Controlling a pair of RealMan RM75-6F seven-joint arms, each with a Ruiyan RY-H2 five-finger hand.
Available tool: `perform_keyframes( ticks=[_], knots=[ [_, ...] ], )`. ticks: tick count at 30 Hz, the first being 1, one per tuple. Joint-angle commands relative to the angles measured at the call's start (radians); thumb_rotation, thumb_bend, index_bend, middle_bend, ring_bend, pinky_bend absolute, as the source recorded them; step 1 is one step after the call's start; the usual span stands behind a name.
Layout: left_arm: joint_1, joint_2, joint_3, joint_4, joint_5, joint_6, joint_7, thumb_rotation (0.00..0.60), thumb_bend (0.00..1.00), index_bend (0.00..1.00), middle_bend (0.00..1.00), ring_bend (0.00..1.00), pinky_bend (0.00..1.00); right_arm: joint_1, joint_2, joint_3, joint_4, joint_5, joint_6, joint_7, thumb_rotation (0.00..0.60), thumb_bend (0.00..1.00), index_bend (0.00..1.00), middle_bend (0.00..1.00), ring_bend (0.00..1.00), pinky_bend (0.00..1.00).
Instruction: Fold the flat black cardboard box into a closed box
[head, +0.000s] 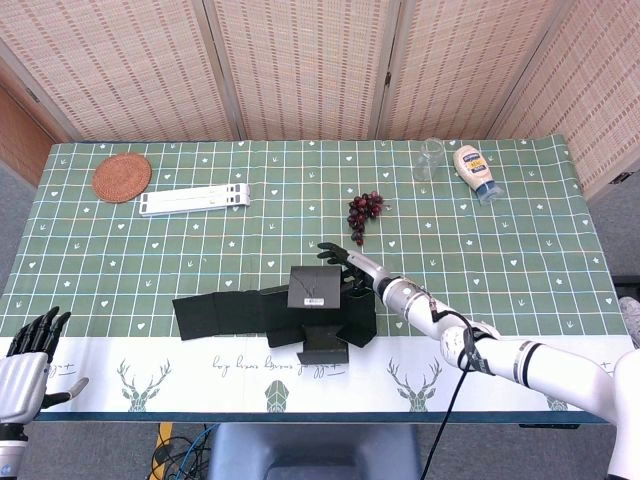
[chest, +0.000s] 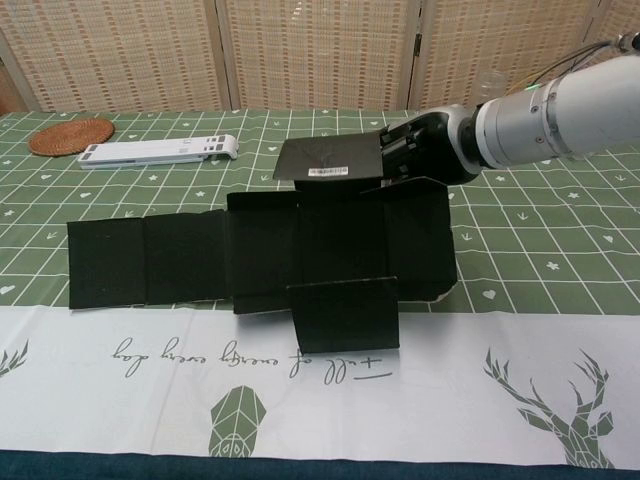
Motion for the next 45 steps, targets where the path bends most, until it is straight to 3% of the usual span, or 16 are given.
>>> perform_keyframes(
  ticks=[1,13,21,31,38,45],
  knots=[
    [-0.002,0.0,0.001,0.0,-0.001,-0.004,0.001,0.6,0.14,0.0,0.0,0.0,0.08,-0.026,-0.004,0.018,-0.01,-0.023,0.009,0.004,0.6,0.29,0.0,0.0,0.03,0.18],
    [-0.006,0.005,-0.002,-0.004,0.003,-0.004,0.001,0.6,0.14,0.0,0.0,0.0,0.08,-0.115,0.034,0.027,-0.053,-0.174,0.125,-0.056,0.6,0.29,0.0,0.0,0.01,0.12],
    [-0.013,0.005,-0.005,-0.006,0.012,-0.002,0.004,0.6,0.14,0.0,0.0,0.0,0.08,-0.205,0.137,-0.064,-0.151,-0.382,0.292,-0.207,0.6,0.3,0.0,0.02,0.01,0.13],
    [-0.027,0.0,-0.005,-0.017,0.019,-0.013,0.027,0.6,0.14,0.0,0.0,0.0,0.08,-0.294,0.237,-0.169,-0.267,-0.544,0.413,-0.263,0.6,0.31,0.0,0.13,0.05,0.13],
    [-0.033,-0.005,-0.002,-0.029,0.022,-0.02,0.044,0.6,0.14,0.0,0.0,0.0,0.08,-0.319,0.198,-0.245,-0.276,-0.671,0.509,-0.357,0.6,0.28,0.0,0.15,0.06,0.13],
    [-0.028,0.002,0.0,-0.04,0.019,-0.011,0.053,0.6,0.14,0.0,0.0,0.0,0.08,-0.316,0.112,-0.277,-0.234,-0.693,0.565,-0.485,0.6,0.2,0.0,0.14,0.06,0.13]
  ],
)
